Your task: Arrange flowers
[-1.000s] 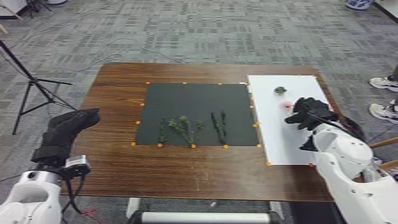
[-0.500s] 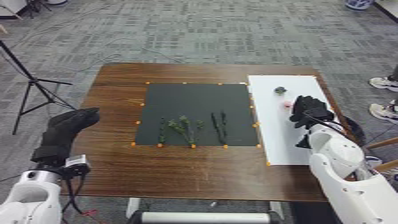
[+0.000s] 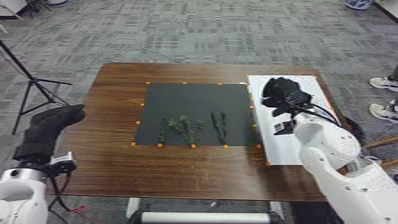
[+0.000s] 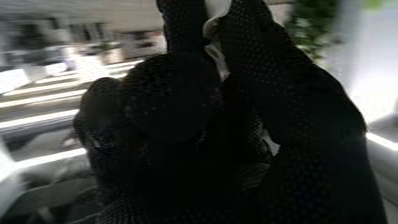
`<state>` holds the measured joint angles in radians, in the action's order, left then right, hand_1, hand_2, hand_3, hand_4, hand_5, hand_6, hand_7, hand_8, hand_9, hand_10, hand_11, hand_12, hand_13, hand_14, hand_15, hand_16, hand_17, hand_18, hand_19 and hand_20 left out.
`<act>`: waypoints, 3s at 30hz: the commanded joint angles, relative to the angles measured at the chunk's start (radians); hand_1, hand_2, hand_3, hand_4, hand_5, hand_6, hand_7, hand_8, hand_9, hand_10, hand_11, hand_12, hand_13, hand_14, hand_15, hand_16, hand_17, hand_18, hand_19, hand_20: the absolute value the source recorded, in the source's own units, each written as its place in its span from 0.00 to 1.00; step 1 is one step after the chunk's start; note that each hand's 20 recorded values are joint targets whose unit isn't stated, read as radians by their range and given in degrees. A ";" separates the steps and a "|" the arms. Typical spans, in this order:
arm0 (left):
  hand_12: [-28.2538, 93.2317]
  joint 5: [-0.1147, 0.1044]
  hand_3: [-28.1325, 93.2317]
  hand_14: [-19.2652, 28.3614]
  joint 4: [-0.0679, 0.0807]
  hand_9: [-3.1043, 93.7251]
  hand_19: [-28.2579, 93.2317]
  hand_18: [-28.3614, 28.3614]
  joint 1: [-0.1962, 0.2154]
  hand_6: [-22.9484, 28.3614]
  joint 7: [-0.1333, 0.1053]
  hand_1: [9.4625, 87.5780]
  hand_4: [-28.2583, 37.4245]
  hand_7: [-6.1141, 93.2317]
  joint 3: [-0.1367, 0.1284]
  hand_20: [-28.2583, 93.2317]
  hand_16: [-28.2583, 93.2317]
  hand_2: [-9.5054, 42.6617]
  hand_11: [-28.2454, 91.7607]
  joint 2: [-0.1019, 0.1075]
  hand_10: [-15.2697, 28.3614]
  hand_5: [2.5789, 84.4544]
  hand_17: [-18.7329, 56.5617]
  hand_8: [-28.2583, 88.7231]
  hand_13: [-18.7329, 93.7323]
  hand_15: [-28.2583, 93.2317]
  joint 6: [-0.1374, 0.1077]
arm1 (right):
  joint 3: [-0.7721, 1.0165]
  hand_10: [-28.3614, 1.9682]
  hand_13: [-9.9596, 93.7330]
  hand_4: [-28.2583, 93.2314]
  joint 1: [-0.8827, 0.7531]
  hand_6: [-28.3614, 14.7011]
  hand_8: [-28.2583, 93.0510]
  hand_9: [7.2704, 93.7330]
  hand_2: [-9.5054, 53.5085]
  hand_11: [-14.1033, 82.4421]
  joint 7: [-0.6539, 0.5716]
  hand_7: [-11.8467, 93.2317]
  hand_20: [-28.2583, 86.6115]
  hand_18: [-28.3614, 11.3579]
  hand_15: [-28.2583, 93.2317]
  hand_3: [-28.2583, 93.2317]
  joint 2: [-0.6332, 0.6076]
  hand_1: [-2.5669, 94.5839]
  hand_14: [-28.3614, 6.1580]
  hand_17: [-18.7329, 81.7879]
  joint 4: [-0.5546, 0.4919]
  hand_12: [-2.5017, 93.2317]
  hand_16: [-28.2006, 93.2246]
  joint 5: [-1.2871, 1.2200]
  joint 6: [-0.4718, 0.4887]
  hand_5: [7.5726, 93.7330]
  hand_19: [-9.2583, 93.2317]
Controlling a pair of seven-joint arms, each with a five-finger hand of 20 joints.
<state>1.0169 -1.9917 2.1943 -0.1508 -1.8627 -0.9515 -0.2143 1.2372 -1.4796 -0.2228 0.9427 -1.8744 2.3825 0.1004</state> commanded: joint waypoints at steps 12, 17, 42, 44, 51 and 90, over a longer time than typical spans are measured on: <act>0.33 -0.107 0.74 0.78 0.061 0.63 0.29 0.69 -0.080 0.51 0.005 0.18 0.00 0.24 0.126 0.38 0.21 0.80 0.42 0.030 0.69 0.67 0.38 0.17 0.56 0.42 -0.140 | -0.325 0.59 0.98 0.08 0.301 0.69 0.27 0.93 0.00 0.20 0.135 0.30 0.73 0.36 0.68 0.75 0.314 0.63 0.76 0.80 0.054 0.29 0.54 -0.111 0.211 0.84 1.00; 0.33 -0.090 0.76 0.78 0.059 0.63 0.29 0.69 -0.078 0.51 0.023 0.17 0.00 0.24 0.099 0.38 0.21 0.79 0.42 0.033 0.69 0.67 0.38 0.17 0.57 0.42 -0.092 | -0.361 0.60 0.98 0.08 0.312 0.70 0.27 0.93 0.00 0.20 0.163 0.29 0.74 0.36 0.68 0.75 0.370 0.63 0.76 0.81 0.113 0.29 0.53 -0.105 0.258 0.84 1.00; 0.33 -0.065 0.78 0.78 0.073 0.63 0.28 0.69 -0.107 0.50 0.009 0.18 0.00 0.23 0.141 0.38 0.21 0.77 0.42 0.011 0.68 0.68 0.38 0.17 0.56 0.42 -0.053 | -0.439 0.63 1.00 0.07 0.223 0.72 0.24 0.92 0.00 0.19 0.192 0.29 0.75 0.36 0.69 0.75 0.517 0.62 0.76 0.83 0.315 0.24 0.52 0.060 0.045 0.85 1.00; 0.33 -0.061 0.78 0.78 0.074 0.63 0.28 0.69 -0.111 0.50 0.011 0.18 0.00 0.23 0.145 0.38 0.21 0.77 0.42 0.012 0.68 0.68 0.38 0.17 0.56 0.42 -0.053 | -0.447 0.63 1.00 0.07 0.221 0.72 0.24 0.92 0.00 0.19 0.198 0.29 0.75 0.36 0.69 0.75 0.519 0.62 0.77 0.83 0.316 0.23 0.52 0.079 0.044 0.85 1.00; 0.33 -0.059 0.78 0.78 0.074 0.63 0.28 0.69 -0.118 0.50 0.005 0.18 0.00 0.23 0.149 0.38 0.21 0.77 0.42 0.014 0.68 0.68 0.37 0.17 0.56 0.42 -0.056 | -0.472 0.64 1.00 0.07 0.249 0.72 0.24 0.91 0.00 0.19 0.221 0.29 0.75 0.36 0.69 0.74 0.525 0.62 0.77 0.84 0.328 0.22 0.52 0.170 0.075 0.84 1.00; 0.33 -0.054 0.80 0.78 0.083 0.62 0.28 0.69 -0.142 0.50 -0.007 0.20 0.01 0.23 0.174 0.38 0.21 0.42 0.42 0.020 0.69 0.66 0.37 0.17 0.56 0.42 -0.035 | -0.417 0.60 1.00 0.09 0.271 0.68 0.24 0.83 0.00 0.25 0.215 0.29 0.75 0.37 0.68 0.74 0.612 0.57 0.78 0.83 0.428 0.17 0.52 0.290 0.153 0.77 1.00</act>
<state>0.9572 -1.9064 2.0485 -0.1576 -1.6844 -0.9295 -0.2599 0.8304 -1.2129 0.0096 1.5501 -1.4298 2.6762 0.2476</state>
